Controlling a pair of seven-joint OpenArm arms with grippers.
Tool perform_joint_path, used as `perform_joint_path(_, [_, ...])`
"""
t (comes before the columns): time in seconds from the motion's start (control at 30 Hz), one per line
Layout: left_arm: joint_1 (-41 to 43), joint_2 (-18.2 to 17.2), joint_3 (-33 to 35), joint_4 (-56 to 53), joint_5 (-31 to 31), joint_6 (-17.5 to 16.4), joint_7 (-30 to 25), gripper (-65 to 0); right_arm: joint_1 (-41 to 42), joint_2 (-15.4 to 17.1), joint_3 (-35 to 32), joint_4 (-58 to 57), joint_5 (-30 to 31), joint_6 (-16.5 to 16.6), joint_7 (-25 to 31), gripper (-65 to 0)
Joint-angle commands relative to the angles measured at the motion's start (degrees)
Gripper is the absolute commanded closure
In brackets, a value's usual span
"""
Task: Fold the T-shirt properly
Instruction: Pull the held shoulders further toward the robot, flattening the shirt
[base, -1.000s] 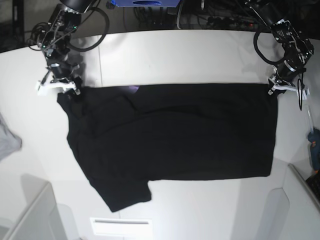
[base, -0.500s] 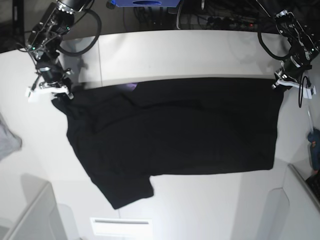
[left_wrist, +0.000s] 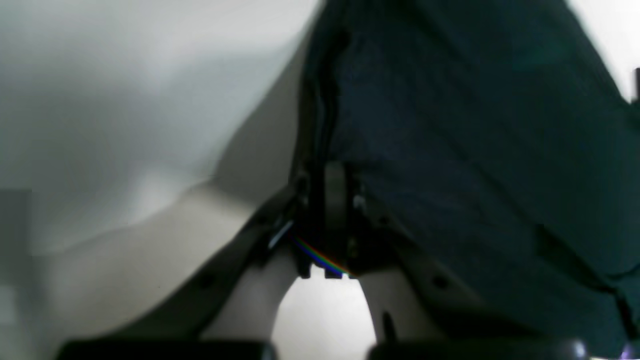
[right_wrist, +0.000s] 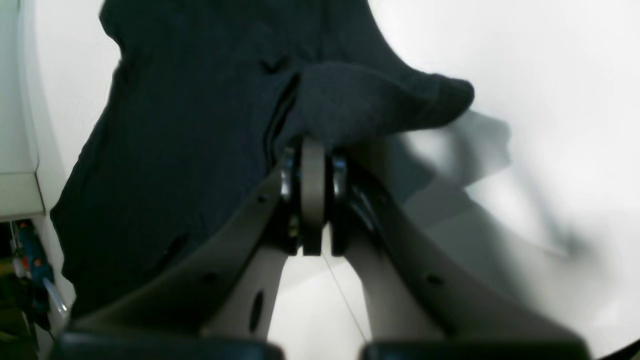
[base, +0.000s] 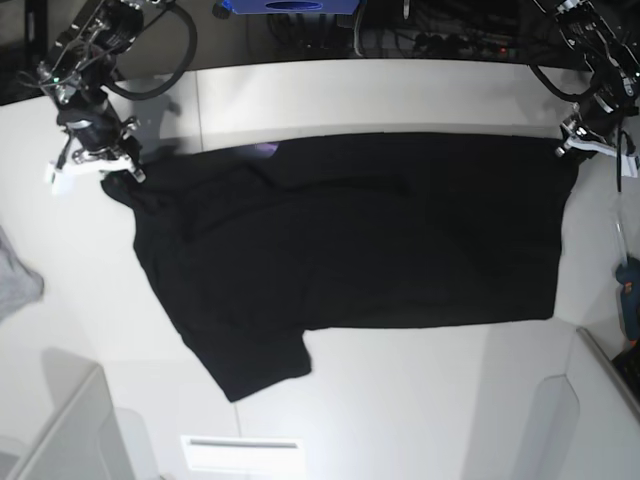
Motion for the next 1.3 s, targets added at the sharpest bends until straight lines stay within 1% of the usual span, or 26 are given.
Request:
perform_joint_path(0.0, [0.2, -1.2, -0.8, 1.2, -0.4, -0.3, 0.0, 0.0, 0.3, 0.7, 0.3, 0.5, 0.6, -0.1, 1.4, 0.0])
perform_joint_path(0.1, [1.0, -1.1, -0.7, 1.8, -0.3, -0.4, 0.5, 0.0, -1.7, 0.6, 0.3, 1.0, 0.9, -0.1, 1.2, 0.0])
perform_joint_path(0.17, [3.0, -1.1, -1.1, 1.6, -0.4, -0.4, 0.2, 0.0, -3.1, 0.6, 0.3, 1.5, 0.9, -0.1, 1.3, 0.0])
perform_joint_path(0.27, [4.2, -2.4, -1.4, 1.0, -0.8, -0.4, 0.3, 0.0, -3.7, 0.8, 0.5, 0.8, 1.0, -0.1, 1.0, 0.0])
perform_joint_path(0.37, [5.2, -2.5, -1.4, 1.0, -0.8, -0.4, 0.3, 0.0, -5.0, 0.8, 2.4, 1.9, 2.1, -0.1, 1.2, 0.0])
perform_joint_path(0.57, [8.9, -2.5, -1.3, 1.2, -0.8, -0.5, 0.2, 0.0, -7.3, 1.4, 5.1, -0.1, 2.4, 0.1, 1.2, 0.0])
perform_joint_path(0.6, [9.2, -2.5, -1.3, 1.0, -0.8, -0.5, 0.2, 0.0, -7.7, 1.4, 5.2, -0.3, 2.4, 0.4, 1.2, 0.0])
perform_joint_path(0.7, [9.2, -2.4, -1.1, 0.7, -0.5, -0.5, 0.2, 0.0, -9.0, 1.2, 5.4, -0.4, 2.1, 3.4, 1.2, 0.0])
perform_joint_path(0.73, [9.2, -2.4, -1.0, 0.8, -0.5, -0.5, 0.2, 0.0, -9.3, 1.2, 5.4, -0.4, 2.1, 3.7, 1.2, 0.0])
perform_joint_path(0.97, [10.0, -2.4, -0.7, 0.8, -0.4, -0.5, 0.2, 0.0, -11.3, 0.4, 5.4, -0.4, 2.1, 3.7, 1.3, 0.0])
perform_joint_path(1.27, [11.9, -2.4, -0.7, 0.7, -0.4, -0.4, 0.2, 0.0, -13.1, 0.3, 5.4, -0.4, 2.1, 3.7, 1.3, 0.0])
